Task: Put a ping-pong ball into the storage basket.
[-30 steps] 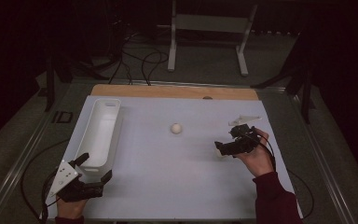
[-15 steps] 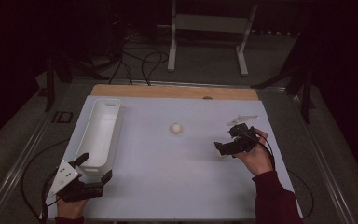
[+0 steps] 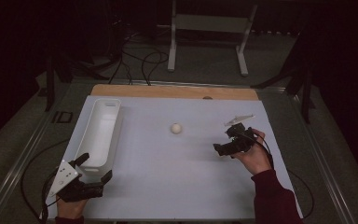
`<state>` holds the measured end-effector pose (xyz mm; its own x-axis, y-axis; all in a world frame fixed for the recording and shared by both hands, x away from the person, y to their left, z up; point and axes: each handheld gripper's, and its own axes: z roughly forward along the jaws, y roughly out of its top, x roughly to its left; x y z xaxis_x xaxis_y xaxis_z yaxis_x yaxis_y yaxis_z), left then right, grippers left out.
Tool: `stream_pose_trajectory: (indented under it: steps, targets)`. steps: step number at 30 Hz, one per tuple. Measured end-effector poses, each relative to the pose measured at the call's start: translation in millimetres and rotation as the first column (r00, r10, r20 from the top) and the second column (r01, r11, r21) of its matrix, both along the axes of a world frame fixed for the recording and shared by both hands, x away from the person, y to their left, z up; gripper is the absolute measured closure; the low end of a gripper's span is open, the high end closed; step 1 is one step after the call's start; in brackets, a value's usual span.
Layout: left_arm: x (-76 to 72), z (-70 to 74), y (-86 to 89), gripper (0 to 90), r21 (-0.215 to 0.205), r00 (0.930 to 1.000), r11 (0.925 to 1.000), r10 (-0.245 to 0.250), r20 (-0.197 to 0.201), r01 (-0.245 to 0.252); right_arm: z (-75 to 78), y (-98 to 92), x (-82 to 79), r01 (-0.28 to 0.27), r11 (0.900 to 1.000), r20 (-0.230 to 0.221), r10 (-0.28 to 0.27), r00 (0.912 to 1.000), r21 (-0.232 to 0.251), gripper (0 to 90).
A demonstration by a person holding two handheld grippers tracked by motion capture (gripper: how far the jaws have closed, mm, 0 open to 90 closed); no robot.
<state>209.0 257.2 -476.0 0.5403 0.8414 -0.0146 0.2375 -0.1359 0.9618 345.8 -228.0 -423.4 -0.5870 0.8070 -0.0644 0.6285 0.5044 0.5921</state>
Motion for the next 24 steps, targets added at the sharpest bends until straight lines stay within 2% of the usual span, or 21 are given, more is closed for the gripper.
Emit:
stream_pose_trajectory:
  steps: [24]
  targets:
    - [0.3,-0.3,-0.3,0.0,0.001,1.0,1.0,-0.003,-0.002,0.003,-7.5,0.6,8.0,0.005,0.999,-0.042,-0.006,0.9991,-0.031,7.1]
